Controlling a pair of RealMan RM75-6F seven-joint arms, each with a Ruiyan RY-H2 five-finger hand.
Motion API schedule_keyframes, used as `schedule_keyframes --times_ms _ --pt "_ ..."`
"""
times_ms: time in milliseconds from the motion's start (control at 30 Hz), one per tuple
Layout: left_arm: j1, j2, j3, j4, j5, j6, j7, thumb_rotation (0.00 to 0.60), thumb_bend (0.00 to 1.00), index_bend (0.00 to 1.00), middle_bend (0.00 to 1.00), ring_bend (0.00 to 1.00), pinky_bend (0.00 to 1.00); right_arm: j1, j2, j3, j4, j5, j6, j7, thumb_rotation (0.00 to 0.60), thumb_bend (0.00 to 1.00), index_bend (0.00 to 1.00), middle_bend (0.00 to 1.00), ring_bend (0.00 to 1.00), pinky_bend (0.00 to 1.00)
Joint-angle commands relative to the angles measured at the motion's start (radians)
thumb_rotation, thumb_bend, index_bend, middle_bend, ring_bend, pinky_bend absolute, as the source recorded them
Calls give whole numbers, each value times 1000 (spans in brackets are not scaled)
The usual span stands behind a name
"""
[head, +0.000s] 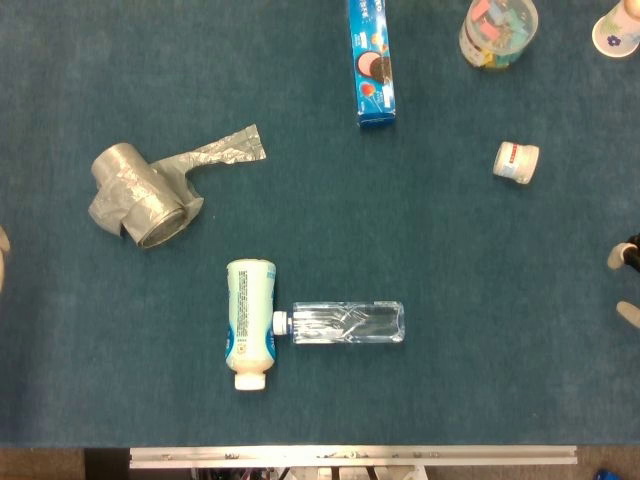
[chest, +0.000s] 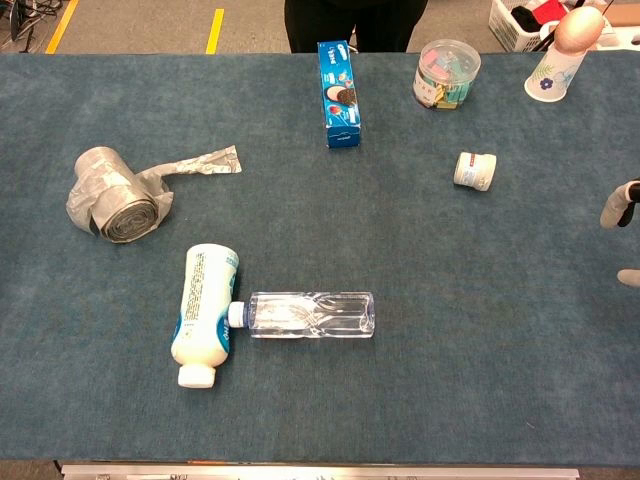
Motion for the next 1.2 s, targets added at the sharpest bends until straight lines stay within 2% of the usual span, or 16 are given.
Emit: schedule_keyframes --times_ms 33,100,167,467,767,1067,1200 --pt "-1 -6 10 -1 33 9 -39 600 383 419 502 398 591 -3 -8 0 11 -21 21 15 600 0 473 526 347 481" --pt "-4 -5 17 -6 38 -4 -59 600 382 361 402 414 616 -6 -13 1 20 -34 37 30 600 0 472 535 357 482" --pt "-11 -6 23 -9 35 -25 -67 600 383 336 361 421 626 -8 -16 1 27 -42 49 41 600 0 457 541 364 486" --pt "-70 -1 36 -32 17 -150 -20 600 383 338 315 401 626 -12 -20 3 39 -56 70 58 600 0 444 542 365 488" --pt "-140 9 11 -67 -28 -258 -58 600 383 302 253 382 626 -12 -23 5 40 -51 63 53 600 0 444 542 365 488" --pt "-182 -11 2 -77 -32 -286 10 600 383 241 446 441 644 -13 -22 6 38 -49 61 50 600 0 444 542 365 488" --pt "-204 -19 -4 -77 -47 -306 52 600 383 232 589 517 694 -12 -22 7 38 -45 57 48 600 0 444 542 365 488"
